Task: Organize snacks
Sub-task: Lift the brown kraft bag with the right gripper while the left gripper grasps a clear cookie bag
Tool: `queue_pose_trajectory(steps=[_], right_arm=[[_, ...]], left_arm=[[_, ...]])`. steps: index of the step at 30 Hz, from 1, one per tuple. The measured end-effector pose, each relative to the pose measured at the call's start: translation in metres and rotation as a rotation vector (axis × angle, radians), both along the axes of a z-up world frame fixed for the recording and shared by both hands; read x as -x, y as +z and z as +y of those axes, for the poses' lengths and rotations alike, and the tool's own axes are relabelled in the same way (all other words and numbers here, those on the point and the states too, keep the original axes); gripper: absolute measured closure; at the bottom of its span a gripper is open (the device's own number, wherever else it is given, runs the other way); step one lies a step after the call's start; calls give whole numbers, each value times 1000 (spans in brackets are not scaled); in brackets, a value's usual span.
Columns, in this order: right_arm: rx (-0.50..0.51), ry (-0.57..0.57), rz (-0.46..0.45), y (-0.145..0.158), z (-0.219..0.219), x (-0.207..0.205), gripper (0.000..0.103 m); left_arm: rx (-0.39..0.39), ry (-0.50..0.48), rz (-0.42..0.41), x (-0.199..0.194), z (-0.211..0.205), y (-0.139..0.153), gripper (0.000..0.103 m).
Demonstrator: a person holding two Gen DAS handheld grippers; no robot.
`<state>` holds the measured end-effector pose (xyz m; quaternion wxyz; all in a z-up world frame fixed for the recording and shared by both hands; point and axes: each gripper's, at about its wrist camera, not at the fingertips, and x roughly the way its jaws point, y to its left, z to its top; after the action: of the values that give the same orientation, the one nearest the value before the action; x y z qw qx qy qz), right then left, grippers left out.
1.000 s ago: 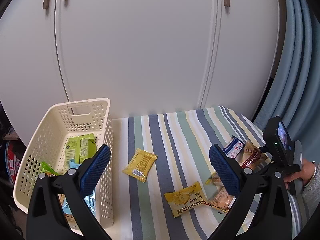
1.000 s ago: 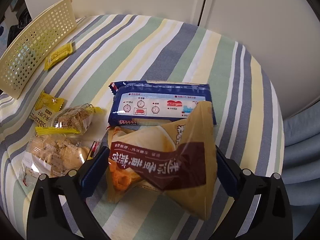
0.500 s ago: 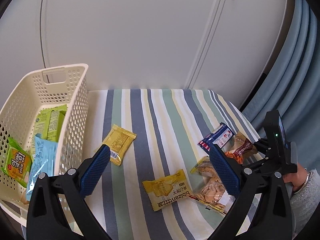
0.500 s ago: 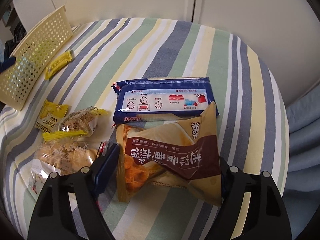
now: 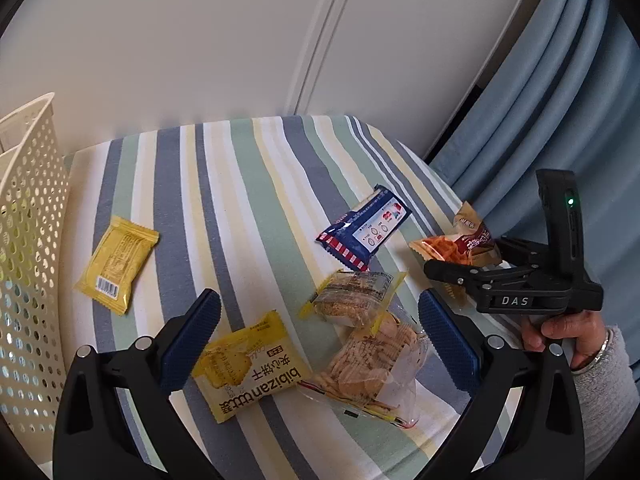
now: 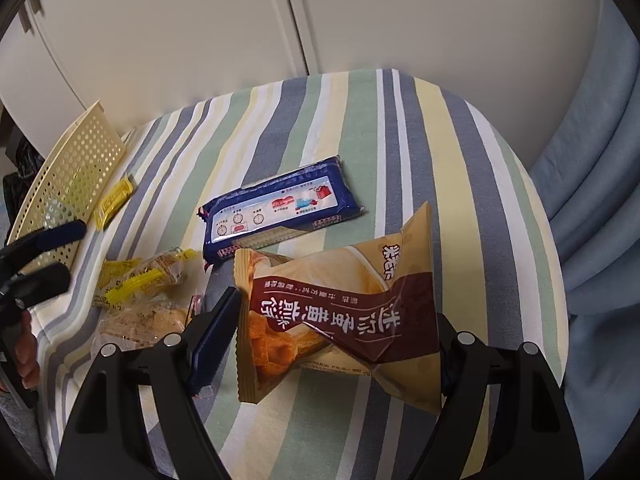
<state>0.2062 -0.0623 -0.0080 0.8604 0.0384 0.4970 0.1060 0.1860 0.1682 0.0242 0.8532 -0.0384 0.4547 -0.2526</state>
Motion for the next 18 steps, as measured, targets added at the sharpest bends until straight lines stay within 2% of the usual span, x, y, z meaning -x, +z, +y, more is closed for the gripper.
queue_pose_trajectory(steps=[6,9,12,16,18], right_arm=[[-45,-24,-10,1,-6,2,24],[-71,-27,-12,1,-9,2,24],[-94,-32,-12,0,-13,3,24],[-110,-29,-19,0,-14,3,24],[-116,-27,-23,0,-15,4,24]], left_arm=[[-87,-117,59,-17,-40,-23,3],[-146,-132,74,-25,-54,-33,3],[-160,-119,104,-34,-59,-41,3],[-133,-82,140,-44,-56,-51,3],[-133,-73,142,-46,-54,-54,6]])
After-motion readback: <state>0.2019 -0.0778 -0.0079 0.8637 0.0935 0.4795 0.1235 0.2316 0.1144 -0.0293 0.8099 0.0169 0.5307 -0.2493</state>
